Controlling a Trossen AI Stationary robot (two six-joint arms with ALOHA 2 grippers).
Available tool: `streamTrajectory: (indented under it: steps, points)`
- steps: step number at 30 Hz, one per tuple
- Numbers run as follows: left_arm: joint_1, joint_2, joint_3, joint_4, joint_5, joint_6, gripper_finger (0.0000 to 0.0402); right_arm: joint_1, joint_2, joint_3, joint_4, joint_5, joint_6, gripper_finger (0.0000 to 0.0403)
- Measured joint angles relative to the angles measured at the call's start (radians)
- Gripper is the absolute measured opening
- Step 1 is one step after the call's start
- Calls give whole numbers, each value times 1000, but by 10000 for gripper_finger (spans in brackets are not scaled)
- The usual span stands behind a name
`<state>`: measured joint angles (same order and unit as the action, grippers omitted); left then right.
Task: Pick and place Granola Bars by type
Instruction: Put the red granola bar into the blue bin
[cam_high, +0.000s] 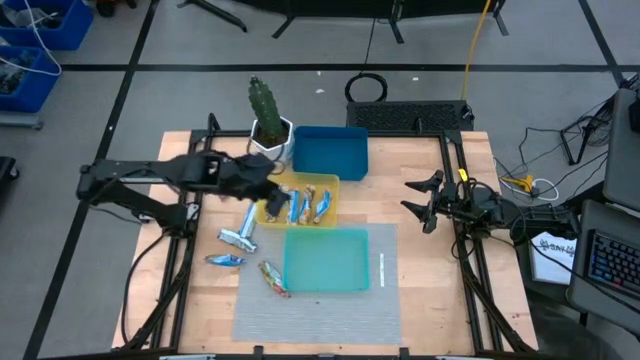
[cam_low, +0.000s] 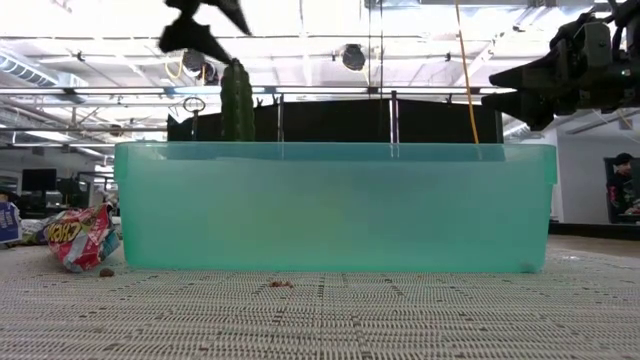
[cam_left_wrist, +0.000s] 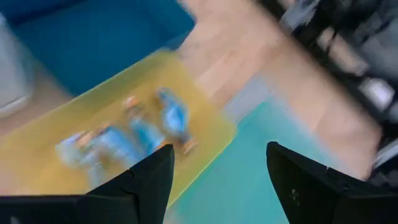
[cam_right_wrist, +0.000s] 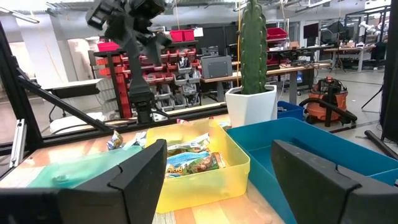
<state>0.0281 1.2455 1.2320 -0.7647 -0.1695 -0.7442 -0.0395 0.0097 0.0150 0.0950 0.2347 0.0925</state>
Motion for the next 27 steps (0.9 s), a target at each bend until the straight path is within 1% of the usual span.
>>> streamTrajectory:
  steps: [7,10,13,16,19,27]
  points:
    - [-6,-130,-1,-208,-25,100,268,0,0,0,4,0,0,279]
    - [-7,-177,-1,-283,-67,119,265,0,1,0,-1,0,0,279]
    - [-6,-213,-10,-326,-134,137,260,0,2,0,0,0,0,279]
    - [-5,-246,-54,-328,-185,139,258,0,2,0,-1,0,0,279]
    - [10,-276,-127,-302,-221,120,263,0,2,0,-1,0,0,279]
    - [80,-305,-333,-157,-239,141,298,0,2,0,-1,0,0,279]
